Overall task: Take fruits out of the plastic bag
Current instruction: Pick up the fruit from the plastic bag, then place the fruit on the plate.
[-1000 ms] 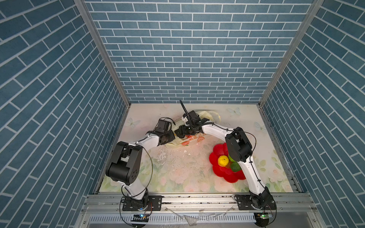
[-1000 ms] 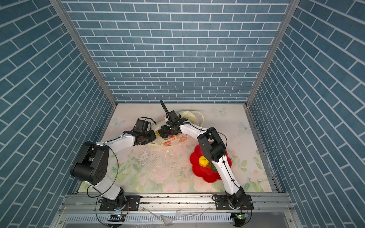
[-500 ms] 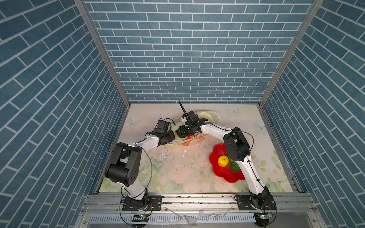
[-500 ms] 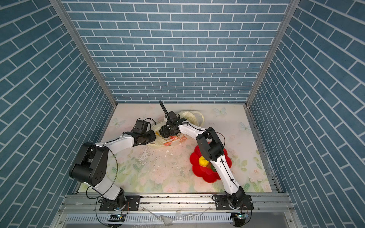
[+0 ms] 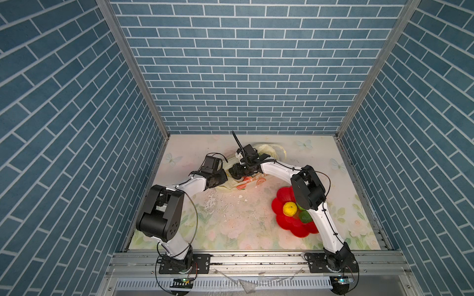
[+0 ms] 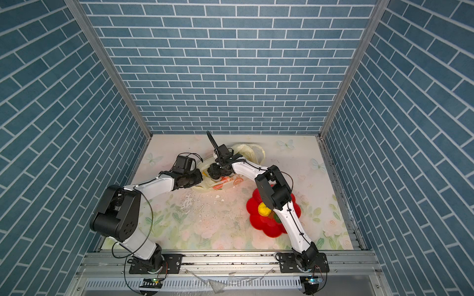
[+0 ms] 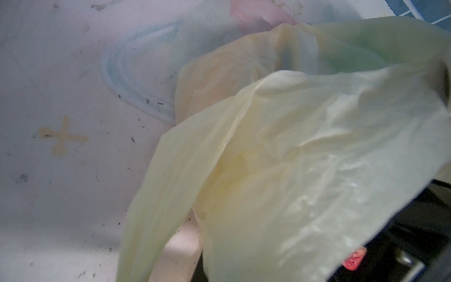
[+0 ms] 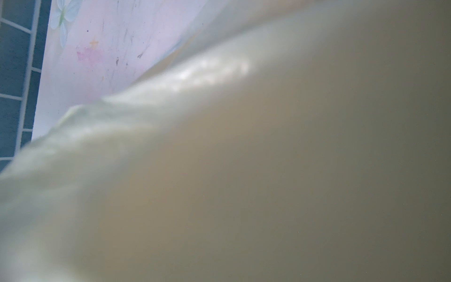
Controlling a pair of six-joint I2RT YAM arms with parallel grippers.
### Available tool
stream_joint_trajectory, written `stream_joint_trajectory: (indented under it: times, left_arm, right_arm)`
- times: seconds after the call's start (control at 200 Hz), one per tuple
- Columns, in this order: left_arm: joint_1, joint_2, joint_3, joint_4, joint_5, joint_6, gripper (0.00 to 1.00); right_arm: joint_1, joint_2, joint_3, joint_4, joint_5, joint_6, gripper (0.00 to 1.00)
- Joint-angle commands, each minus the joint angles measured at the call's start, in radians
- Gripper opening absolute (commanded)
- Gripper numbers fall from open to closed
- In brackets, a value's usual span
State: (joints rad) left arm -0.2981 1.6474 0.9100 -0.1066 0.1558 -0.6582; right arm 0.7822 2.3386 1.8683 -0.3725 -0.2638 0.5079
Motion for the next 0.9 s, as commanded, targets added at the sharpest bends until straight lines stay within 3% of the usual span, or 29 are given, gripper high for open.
stream_joint_trajectory:
  times: [0.0,0.515,0.895]
  left_arm:
    - [0.004,-0.017,-0.006,-0.006,0.004,0.006,0.13]
    - [0.004,-0.022,-0.013,0.000,0.009,0.006,0.14]
    - [0.005,-0.005,-0.019,0.024,0.020,0.001,0.14]
  right_arm:
    - [0.007,-0.119,-0.080,0.022,0.033,-0.016,0.54]
    - [0.003,-0.627,-0.553,-0.016,0.218,-0.005,0.54]
    - [0.009,-0.972,-0.823,-0.131,0.367,0.121,0.53]
